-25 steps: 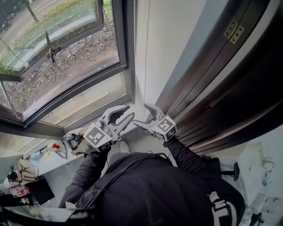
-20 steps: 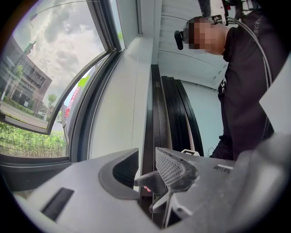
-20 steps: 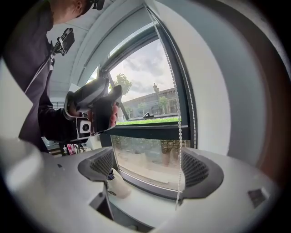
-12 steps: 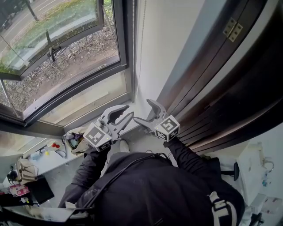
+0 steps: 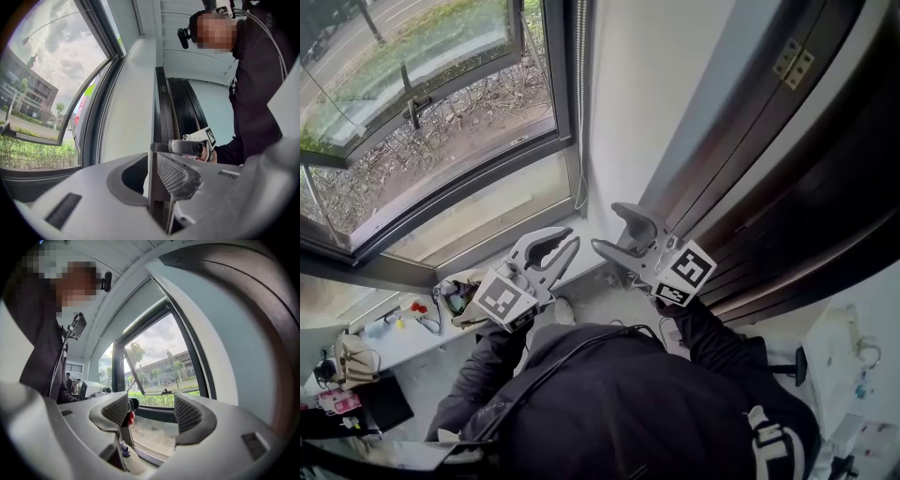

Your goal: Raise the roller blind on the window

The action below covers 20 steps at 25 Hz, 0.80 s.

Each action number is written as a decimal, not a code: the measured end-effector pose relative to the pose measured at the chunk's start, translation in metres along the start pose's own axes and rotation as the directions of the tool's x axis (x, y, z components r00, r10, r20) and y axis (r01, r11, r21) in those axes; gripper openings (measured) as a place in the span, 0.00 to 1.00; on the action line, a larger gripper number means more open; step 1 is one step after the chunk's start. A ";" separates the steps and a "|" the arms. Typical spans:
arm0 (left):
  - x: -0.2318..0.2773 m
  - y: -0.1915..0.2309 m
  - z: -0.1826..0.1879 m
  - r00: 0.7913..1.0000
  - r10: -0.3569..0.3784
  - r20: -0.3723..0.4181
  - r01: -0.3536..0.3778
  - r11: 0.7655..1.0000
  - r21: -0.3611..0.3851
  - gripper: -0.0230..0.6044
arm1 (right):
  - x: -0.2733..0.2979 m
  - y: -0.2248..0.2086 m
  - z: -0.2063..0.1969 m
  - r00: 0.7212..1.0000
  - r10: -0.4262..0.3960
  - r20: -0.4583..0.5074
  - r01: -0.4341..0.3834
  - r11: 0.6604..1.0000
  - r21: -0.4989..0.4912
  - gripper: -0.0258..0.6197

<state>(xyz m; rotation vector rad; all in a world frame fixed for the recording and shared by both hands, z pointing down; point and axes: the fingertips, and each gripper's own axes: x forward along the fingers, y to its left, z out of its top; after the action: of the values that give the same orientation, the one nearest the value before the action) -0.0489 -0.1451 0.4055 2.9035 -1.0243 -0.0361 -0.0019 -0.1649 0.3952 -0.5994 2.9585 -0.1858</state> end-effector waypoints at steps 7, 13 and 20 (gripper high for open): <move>-0.008 -0.010 0.007 1.000 -0.001 0.017 0.002 1.000 -0.009 0.05 | -0.007 0.020 0.027 0.999 0.029 0.022 -0.027 0.996 -0.083 0.14; -0.011 -0.014 0.008 1.000 0.008 0.022 -0.008 1.000 -0.009 0.05 | -0.008 0.031 0.021 0.999 0.046 -0.009 -0.047 0.993 -0.110 0.05; -0.014 -0.017 0.010 0.999 0.020 0.032 -0.020 1.000 -0.014 0.05 | -0.005 0.038 0.012 0.998 0.053 -0.031 -0.055 0.994 -0.095 0.05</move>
<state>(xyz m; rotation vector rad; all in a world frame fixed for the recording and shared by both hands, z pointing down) -0.0491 -0.1237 0.3943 2.8897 -1.0538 -0.0892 -0.0100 -0.1289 0.3780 -0.5312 3.0212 -0.0475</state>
